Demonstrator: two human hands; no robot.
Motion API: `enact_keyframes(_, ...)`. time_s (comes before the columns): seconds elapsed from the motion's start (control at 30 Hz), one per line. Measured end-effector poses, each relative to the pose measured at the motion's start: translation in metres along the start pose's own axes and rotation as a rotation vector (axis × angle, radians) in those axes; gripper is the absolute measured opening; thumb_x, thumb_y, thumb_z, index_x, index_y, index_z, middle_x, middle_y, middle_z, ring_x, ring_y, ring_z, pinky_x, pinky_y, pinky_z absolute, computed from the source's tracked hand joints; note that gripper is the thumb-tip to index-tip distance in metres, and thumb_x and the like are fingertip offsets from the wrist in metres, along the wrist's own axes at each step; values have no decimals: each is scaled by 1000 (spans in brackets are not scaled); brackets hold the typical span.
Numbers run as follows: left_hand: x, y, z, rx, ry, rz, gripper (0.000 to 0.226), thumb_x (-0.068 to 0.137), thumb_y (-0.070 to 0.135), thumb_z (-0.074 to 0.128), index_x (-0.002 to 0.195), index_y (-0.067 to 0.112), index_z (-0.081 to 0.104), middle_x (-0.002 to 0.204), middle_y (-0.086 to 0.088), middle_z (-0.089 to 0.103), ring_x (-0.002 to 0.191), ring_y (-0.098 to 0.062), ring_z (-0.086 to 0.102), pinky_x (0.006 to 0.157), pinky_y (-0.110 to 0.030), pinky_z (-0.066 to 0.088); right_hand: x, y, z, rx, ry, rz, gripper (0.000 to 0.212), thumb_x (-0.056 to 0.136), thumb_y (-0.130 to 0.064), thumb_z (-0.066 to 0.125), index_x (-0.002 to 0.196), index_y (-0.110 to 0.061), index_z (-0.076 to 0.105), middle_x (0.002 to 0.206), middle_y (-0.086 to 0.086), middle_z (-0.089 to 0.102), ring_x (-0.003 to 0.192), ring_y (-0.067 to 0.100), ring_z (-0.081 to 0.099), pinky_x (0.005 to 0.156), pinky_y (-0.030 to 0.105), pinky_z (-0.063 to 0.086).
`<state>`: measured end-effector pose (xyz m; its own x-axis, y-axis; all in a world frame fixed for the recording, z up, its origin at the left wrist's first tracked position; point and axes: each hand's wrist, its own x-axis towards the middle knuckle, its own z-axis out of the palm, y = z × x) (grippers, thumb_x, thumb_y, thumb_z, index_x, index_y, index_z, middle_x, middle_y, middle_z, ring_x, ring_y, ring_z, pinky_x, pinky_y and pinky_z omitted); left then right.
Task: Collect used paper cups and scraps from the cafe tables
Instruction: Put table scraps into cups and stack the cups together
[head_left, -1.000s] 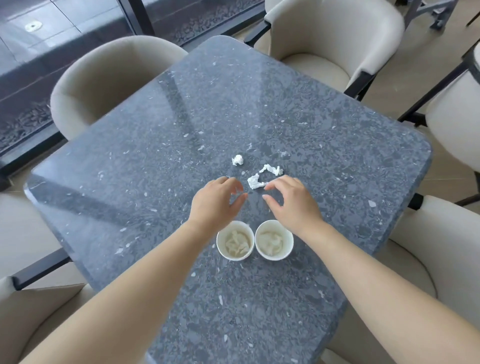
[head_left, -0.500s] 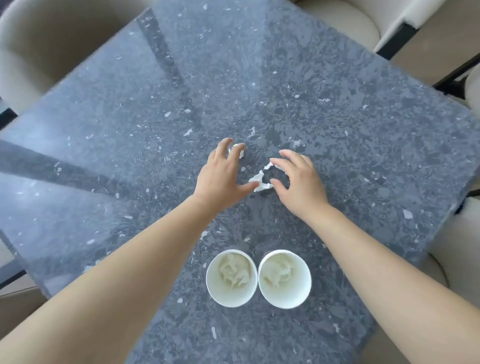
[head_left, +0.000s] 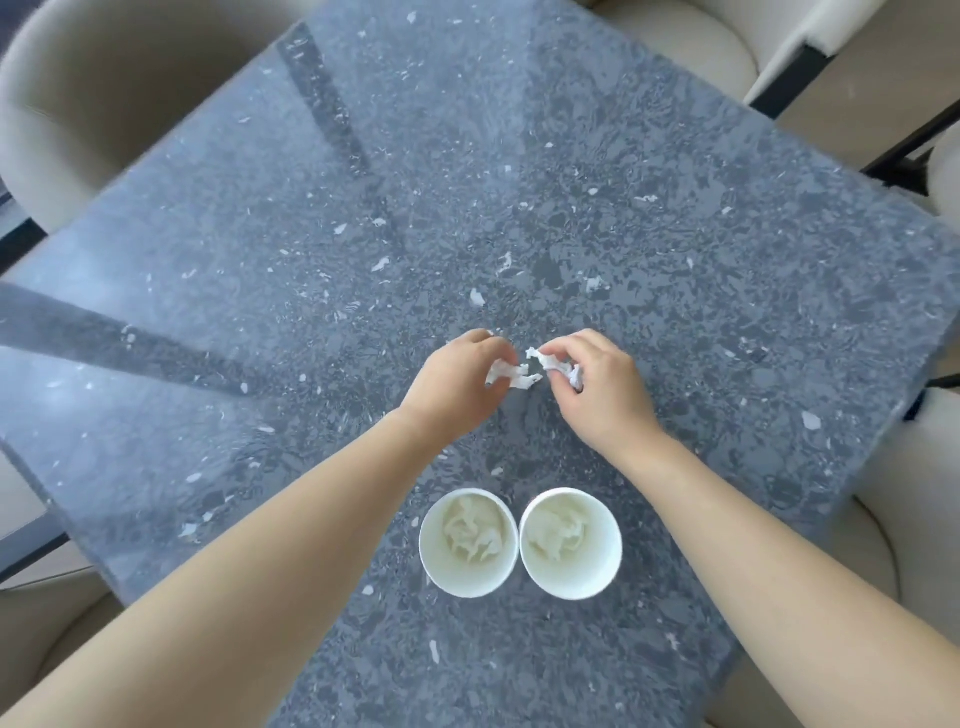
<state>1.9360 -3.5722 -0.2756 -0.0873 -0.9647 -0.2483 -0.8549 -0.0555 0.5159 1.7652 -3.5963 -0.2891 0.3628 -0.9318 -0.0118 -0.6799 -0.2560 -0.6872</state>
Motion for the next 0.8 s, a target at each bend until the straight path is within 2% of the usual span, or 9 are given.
enact_keyframes(0.1,-20,14,-20,-28,81,13,20,84,21,60,104,20,62,101,-2,60,84,-23,59,75,-32,48,-13,-19,-18,41,52,1,18,82,-12,63,97,-21,64,91,-5,61,74,14,56,64,25,44)
enact_keyframes(0.2,-47,31,-42,-77,167,38,21,81,20,64,103,20,63,97,-2,61,80,-20,57,74,-33,49,-32,-41,-40,101,127,-44,18,80,-13,65,95,-22,64,85,-6,61,64,5,49,59,16,40)
enact_keyframes(0.27,-72,43,-53,-91,205,64,22,80,20,65,102,19,63,96,-1,61,78,-20,57,73,-32,49,-51,-55,-54,145,155,-68,18,79,-12,66,94,-22,65,83,-5,62,63,6,49,59,12,40)
enact_keyframes(0.43,-137,60,-47,-36,166,64,25,81,22,64,106,23,61,99,4,59,82,-16,58,71,-27,46,-114,-71,-59,138,89,-46,25,76,-13,67,96,-27,63,85,-10,60,69,5,50,65,8,40)
enact_keyframes(0.53,-159,62,-36,9,93,10,32,83,21,61,114,24,56,108,2,57,91,-20,57,77,-31,47,-138,-72,-50,114,-16,-21,29,75,-9,68,99,-23,63,93,-12,57,77,6,51,73,22,47)
enact_keyframes(0.63,-170,61,-27,25,96,-36,40,82,17,61,121,23,51,122,2,50,101,-19,55,82,-28,44,-146,-73,-49,114,-53,-46,27,75,-7,67,99,-20,64,102,-10,54,88,9,54,76,32,51)
enact_keyframes(0.8,-181,60,-17,28,152,-73,40,82,13,62,119,23,51,126,3,46,104,-18,53,84,-30,45,-157,-69,-54,82,-38,-81,24,75,-8,68,97,-17,64,103,-5,57,93,16,55,78,30,49)
